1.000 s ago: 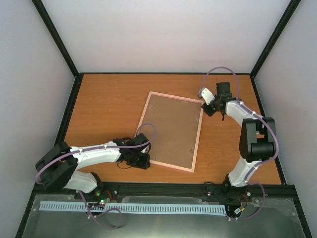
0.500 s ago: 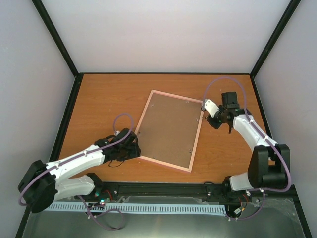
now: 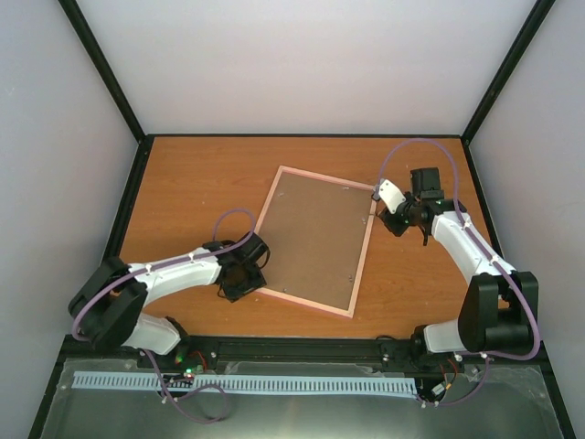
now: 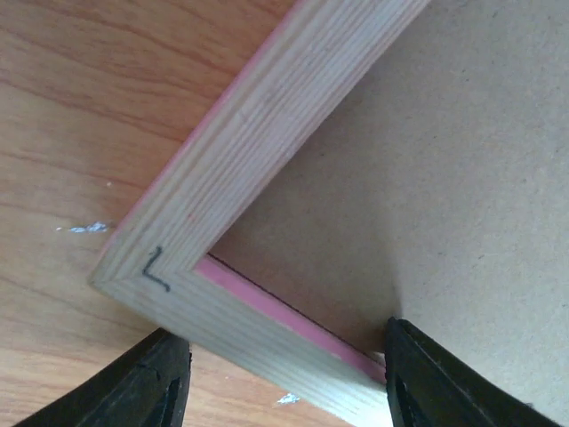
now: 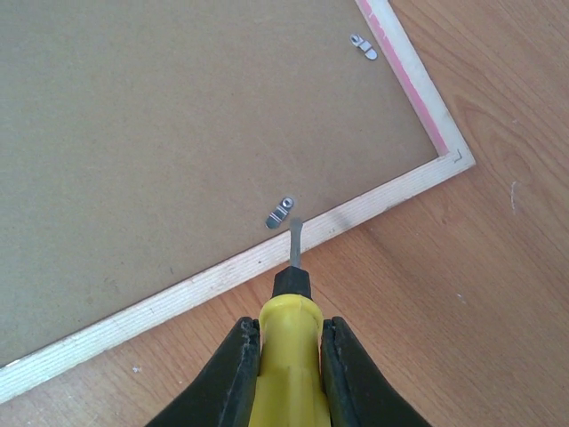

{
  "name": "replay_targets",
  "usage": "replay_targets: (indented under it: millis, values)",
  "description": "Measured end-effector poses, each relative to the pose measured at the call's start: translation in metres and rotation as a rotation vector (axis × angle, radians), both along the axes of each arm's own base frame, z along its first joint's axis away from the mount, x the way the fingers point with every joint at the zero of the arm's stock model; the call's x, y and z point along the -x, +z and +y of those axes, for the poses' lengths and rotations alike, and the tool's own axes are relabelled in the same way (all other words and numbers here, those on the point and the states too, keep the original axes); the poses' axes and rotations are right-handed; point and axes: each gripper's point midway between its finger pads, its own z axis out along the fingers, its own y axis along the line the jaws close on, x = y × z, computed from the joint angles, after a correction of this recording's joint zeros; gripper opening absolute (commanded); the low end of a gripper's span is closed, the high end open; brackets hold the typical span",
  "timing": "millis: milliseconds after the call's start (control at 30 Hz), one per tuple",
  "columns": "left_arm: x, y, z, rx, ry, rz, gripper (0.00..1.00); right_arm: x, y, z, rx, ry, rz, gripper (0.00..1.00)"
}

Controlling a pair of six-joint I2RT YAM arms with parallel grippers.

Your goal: Take the photo out of the frame

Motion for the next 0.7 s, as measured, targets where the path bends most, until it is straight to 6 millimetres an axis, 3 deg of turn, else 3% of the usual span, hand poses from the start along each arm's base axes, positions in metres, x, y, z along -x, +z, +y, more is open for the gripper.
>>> replay_targets:
  millis: [100, 300, 467, 700]
  values:
    - [-0.003, -0.002, -0.002, -0.016, 0.01, 0.013, 0.57, 0.001, 0.001, 0.002, -0.017, -0.001, 0.005, 0.03]
    - [-0.019, 0.0, 0.0, -0.093, 0.023, -0.005, 0.43, 0.001, 0.001, 0.004, -0.028, 0.002, 0.007, 0.03]
    - [-0.046, 0.001, 0.007, -0.12, 0.068, -0.06, 0.24, 0.002, 0.003, 0.005, -0.035, 0.003, 0.005, 0.03]
    - [-0.088, 0.003, 0.023, -0.125, 0.007, -0.162, 0.14, 0.004, 0.013, 0.004, -0.036, 0.003, -0.023, 0.03]
